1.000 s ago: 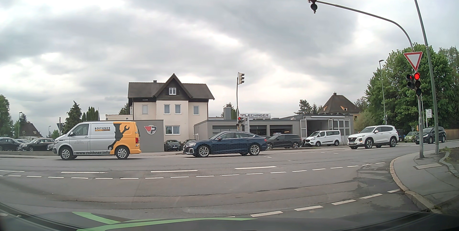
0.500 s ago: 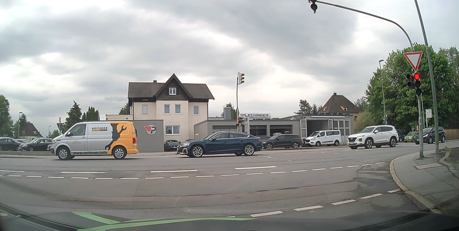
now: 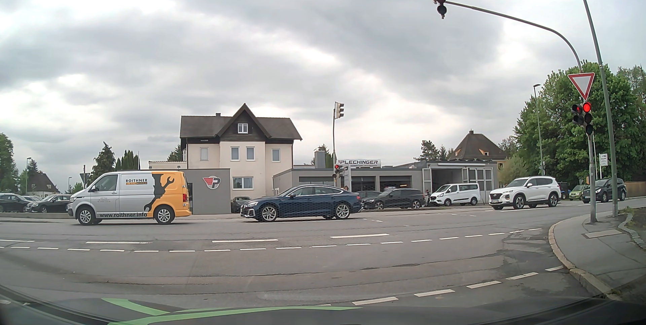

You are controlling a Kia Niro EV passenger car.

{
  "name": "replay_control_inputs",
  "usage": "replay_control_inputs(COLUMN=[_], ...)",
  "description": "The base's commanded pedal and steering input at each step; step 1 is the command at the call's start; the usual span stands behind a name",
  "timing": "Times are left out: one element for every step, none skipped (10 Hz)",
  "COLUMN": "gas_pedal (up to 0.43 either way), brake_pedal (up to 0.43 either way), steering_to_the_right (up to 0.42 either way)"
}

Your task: Follow the waypoints while adhering to traffic rules and regulations

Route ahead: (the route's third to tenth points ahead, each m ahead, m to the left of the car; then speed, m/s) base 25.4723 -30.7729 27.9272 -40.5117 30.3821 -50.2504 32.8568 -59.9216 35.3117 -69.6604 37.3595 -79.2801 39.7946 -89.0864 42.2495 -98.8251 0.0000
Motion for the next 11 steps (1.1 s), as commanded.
replay_control_inputs(gas_pedal=[0.000,0.000,0.000,0.000,0.000,0.000,0.000,0.000,0.000,0.000,0.000], brake_pedal=[0.274,0.274,0.280,0.280,0.280,0.280,0.280,0.280,0.287,0.287,0.287], steering_to_the_right=[0.101,0.101,0.101,0.101,0.101,0.101,0.101,0.101,0.101,0.101,0.101])
